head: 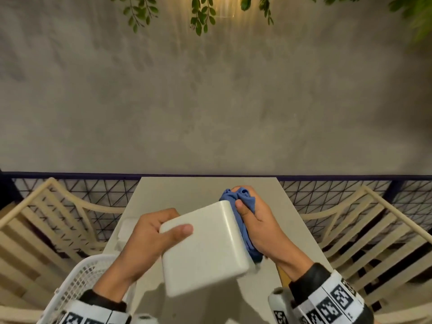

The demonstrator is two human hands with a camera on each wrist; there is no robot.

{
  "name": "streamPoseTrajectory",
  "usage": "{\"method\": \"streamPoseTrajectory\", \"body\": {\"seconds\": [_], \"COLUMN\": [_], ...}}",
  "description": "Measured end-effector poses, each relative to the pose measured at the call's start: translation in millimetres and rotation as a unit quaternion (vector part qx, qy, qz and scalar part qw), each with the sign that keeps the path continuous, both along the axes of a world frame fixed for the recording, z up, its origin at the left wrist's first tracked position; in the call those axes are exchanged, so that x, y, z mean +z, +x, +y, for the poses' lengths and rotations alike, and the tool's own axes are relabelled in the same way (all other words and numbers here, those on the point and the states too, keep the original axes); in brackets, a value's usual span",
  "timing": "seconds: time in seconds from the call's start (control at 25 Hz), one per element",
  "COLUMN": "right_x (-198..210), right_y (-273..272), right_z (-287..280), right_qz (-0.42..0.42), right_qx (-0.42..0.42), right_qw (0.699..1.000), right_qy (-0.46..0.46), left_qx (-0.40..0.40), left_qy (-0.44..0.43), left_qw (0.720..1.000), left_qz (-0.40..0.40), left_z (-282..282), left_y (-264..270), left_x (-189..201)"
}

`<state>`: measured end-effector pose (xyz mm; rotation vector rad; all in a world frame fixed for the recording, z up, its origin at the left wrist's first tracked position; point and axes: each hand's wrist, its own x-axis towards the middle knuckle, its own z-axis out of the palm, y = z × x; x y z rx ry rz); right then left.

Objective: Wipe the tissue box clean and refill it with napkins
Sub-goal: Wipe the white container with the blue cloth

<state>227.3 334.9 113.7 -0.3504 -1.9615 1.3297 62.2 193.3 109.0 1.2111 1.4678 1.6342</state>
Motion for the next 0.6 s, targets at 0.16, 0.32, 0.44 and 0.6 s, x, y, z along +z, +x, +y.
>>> {"method": "streamPoseTrajectory", "body": {"seconds": [0.16, 0.32, 0.44, 0.6], "right_x": [21.5, 31.3, 29.8, 0.7], "right_y": [-1.6, -1.2, 0.3, 12.1], "right_z": [-5.5, -25.1, -49.0, -59.6], "right_qz": [-0.111, -0.094, -0.059, -0.004], "right_qx": [-0.04, -0.075, -0.073, -0.02], "right_qw": [0.975, 0.93, 0.935, 0.933], "right_qy": [0.189, 0.348, 0.342, 0.359], "left_qx": [-0.072, -0.086, -0.048, -0.044], "left_qy": [-0.065, 0.014, 0.069, 0.105], "left_qw": [0.981, 0.995, 0.996, 0.992], "left_qz": [0.17, 0.048, 0.006, -0.052], "left_z": [4.8, -2.3, -8.4, -10.5], "left_y": [4.9, 28.9, 33.9, 30.5], "left_x": [18.8, 19.5, 12.2, 2.0]}}
